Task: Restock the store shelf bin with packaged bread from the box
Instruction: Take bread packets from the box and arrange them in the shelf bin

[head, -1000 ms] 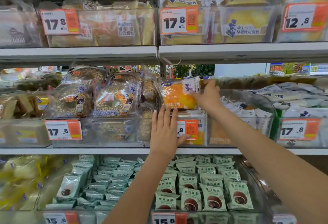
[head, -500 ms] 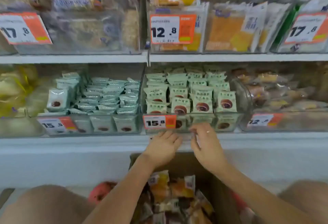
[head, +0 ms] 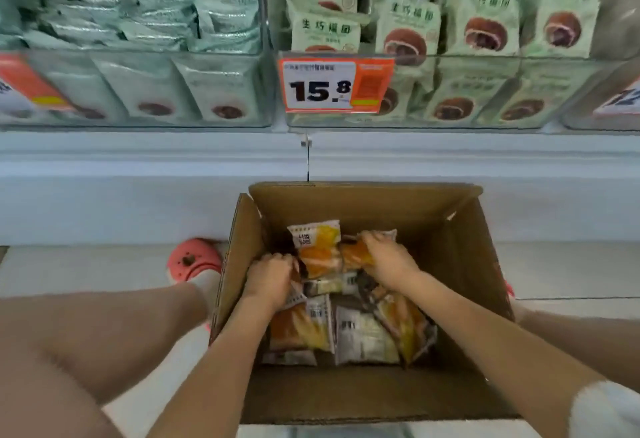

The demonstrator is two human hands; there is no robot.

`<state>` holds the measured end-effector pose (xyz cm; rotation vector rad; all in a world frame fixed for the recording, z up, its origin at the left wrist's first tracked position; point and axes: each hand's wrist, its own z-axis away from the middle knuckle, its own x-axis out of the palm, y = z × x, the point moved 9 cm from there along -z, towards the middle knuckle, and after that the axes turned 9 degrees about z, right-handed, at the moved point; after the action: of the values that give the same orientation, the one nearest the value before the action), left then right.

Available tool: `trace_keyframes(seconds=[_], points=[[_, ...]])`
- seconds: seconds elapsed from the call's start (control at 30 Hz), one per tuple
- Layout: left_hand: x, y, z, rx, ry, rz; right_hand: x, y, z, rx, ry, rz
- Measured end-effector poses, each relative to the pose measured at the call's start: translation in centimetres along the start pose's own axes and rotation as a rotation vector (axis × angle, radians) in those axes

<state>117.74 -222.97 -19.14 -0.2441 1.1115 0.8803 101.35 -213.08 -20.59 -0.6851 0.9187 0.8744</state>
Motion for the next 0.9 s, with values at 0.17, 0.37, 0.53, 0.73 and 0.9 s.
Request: trace_keyframes(seconds=[0.17, 0.37, 0.53, 0.73, 0.9], points=[[0.8, -0.6, -1.4, -0.102, 0.046, 0.243, 1.4, -3.4, -3.7, 0.119, 0.067, -0.554], [1.4, -1.8, -1.7, -0.141, 0.069, 0.42, 2.0, -3.3, -4.3, 0.38, 0.211, -0.803], [1.5, -2.6, -1.3, -0.233, 0.11, 0.685, -0.3, -4.7, -2.3, 0.198, 0.338, -0.839], [1.5, -3.2, 1.6, -0.538, 0.219, 1.197, -3.7, -1.3, 3.4, 0.356, 0.558, -1.095], [1.8, 3.1, 2.9, -0.518, 0.074, 1.743, -1.9, -0.6, 8.2, 0.565, 0.548, -1.739]])
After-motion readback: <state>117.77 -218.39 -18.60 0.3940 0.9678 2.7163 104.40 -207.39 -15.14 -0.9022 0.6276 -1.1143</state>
